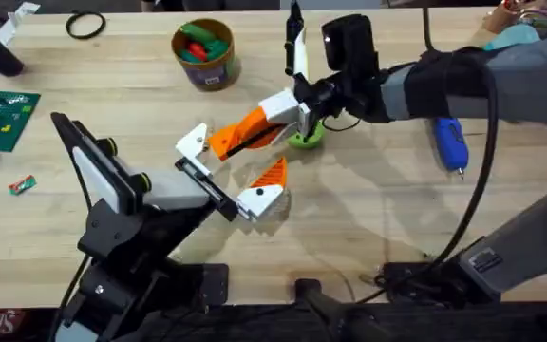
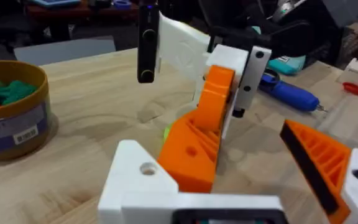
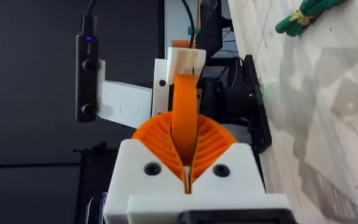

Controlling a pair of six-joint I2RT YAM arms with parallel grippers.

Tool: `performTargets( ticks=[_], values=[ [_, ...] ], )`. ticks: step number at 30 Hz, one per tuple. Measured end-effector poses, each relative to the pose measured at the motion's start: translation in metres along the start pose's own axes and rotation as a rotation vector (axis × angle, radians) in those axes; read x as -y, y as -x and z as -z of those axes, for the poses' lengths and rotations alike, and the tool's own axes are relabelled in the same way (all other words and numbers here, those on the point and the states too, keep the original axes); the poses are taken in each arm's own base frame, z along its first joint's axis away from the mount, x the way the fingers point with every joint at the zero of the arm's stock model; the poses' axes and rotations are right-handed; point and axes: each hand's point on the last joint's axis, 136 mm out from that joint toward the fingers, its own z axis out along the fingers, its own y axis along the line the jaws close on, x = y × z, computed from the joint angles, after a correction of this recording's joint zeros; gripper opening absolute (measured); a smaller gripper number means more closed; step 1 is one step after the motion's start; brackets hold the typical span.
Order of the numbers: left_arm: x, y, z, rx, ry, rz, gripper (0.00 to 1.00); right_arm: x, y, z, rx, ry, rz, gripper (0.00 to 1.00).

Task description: Pick up the gripper from the table and insert it into the empty holder that is missing its gripper. Then pick up a screw, insert it into the mounting hole, and use the screwdriver to tighten it. Finally, clean up the table by picking up the vegetable and placing it into the bucket.

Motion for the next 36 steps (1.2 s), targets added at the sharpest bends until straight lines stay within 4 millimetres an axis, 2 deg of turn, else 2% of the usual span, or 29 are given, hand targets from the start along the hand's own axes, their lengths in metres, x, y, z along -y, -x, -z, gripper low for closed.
performTargets(
  ticks=[7,22,30,36],
  values=[
    [0.0,0.0,0.0,0.0,0.0,0.031,0.988,-0.002,-0.003,-0.009,-0.021,-0.001,0.0,0.018],
    [0.004,0.0,0.0,-0.001,-0.022,0.019,0.988,-0.006,0.001,-0.012,-0.018,-0.008,-0.056,0.018],
    [-0.01,0.001,0.001,0.006,0.051,0.004,0.988,-0.005,0.016,-0.024,-0.054,-0.002,-0.08,0.018],
    [-0.016,0.001,0.001,0.007,0.079,0.004,0.988,-0.005,0.019,-0.029,-0.068,0.001,-0.088,0.018]
  ],
)
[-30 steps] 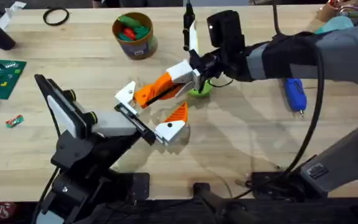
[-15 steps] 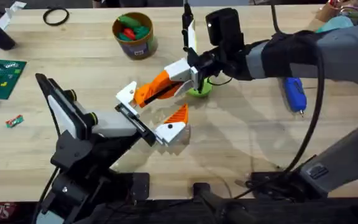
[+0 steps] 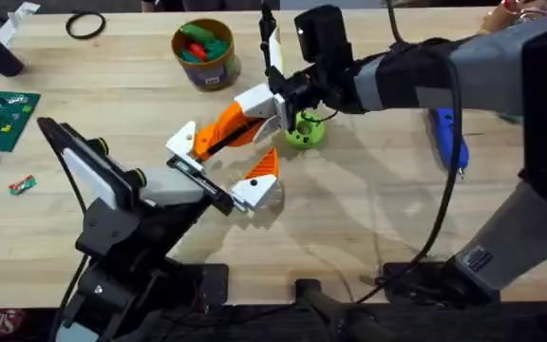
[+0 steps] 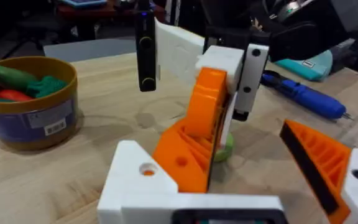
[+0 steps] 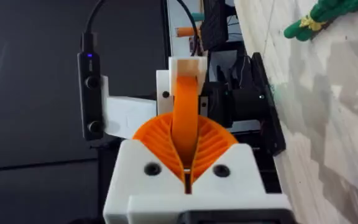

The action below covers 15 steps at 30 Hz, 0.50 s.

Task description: Pick up the gripper from the table and insert it into the empty holder that is missing its gripper. Then pick up a screw, insert it into the mounting hole, and use the screwdriver to tighten it. Finally, clean up the table by picking up the vegetable and placing it into the bucket.

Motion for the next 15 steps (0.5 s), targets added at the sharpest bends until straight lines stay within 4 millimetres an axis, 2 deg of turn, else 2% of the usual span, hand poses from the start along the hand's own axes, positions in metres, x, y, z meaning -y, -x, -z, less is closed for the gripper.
performTargets(
  ticks=[15],
  values=[
    [0.017,0.001,0.001,0.001,-0.098,-0.03,0.988,-0.002,0.0,0.017,-0.007,0.03,0.025,0.018]
  ],
)
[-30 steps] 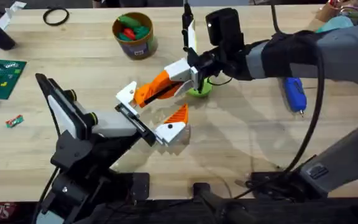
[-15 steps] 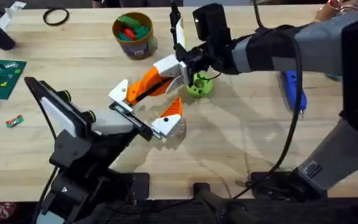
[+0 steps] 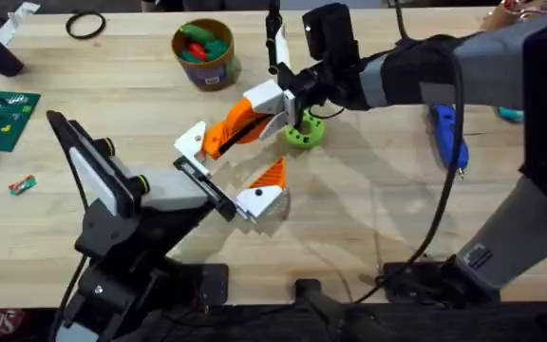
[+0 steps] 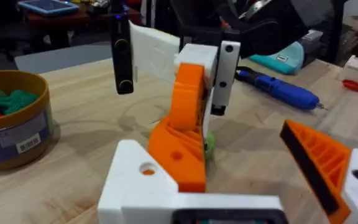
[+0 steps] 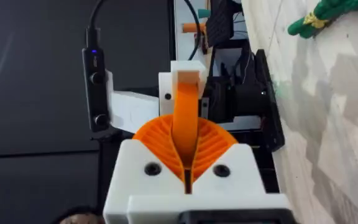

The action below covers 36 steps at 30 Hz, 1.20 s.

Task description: Pick up the gripper from the table and insert it into the empty holder that is missing its gripper. Then pick up a screw, insert it into the mounting hole, and use the screwdriver to tighten it. Finally, clean up the table by picking up the vegetable and placing it into the bucket.

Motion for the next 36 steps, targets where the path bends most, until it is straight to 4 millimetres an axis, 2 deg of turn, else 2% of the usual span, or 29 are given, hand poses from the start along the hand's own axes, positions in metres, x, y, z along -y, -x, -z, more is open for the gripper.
performTargets(
  ticks=[23,36],
  values=[
    [0.012,0.0,0.0,-0.002,-0.065,-0.009,0.988,0.002,0.009,0.013,0.05,-0.011,0.029,0.019],
    [0.007,-0.002,0.0,-0.007,-0.035,-0.001,0.988,0.005,0.007,-0.008,0.038,-0.037,0.039,0.019]
  ],
)
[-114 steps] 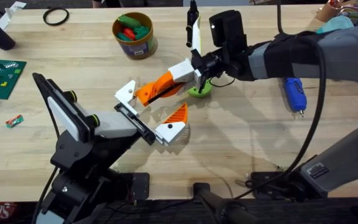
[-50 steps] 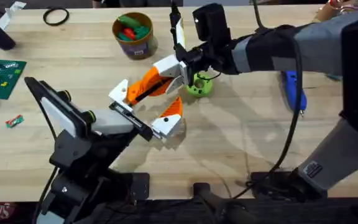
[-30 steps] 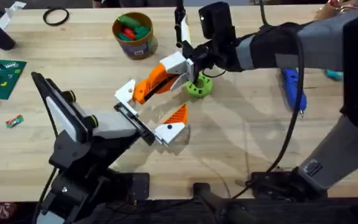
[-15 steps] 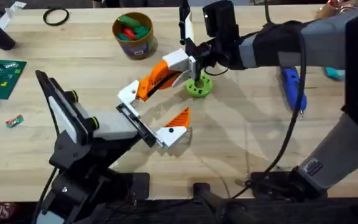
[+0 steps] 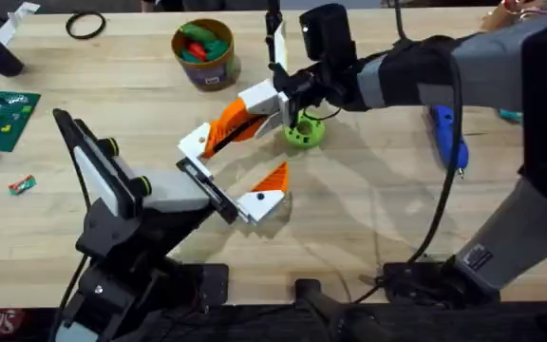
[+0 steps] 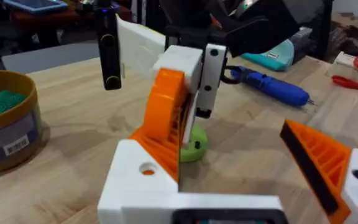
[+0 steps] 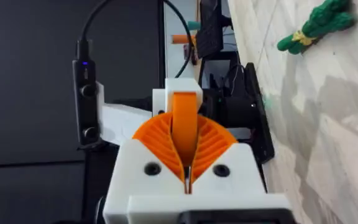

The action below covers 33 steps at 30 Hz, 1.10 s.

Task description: Pick up the gripper from the table and insert it into the empty holder that is missing its gripper. Then pick up a screw, insert it into the mounting hole, and use the screwdriver to tighten it. Finally, clean up the table by picking up the vegetable and placing it into the bucket.

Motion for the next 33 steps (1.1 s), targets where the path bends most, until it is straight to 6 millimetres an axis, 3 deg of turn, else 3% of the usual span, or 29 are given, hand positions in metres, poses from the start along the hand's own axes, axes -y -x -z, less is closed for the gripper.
performTargets(
  ticks=[5,33],
  values=[
    [0.001,0.0,0.0,0.0,-0.004,0.005,0.988,0.0,-0.003,-0.011,-0.017,-0.007,0.007,0.019],
    [-0.001,0.0,0.0,0.0,0.005,0.018,0.988,0.002,-0.002,-0.013,-0.018,-0.009,0.011,0.009]
  ],
)
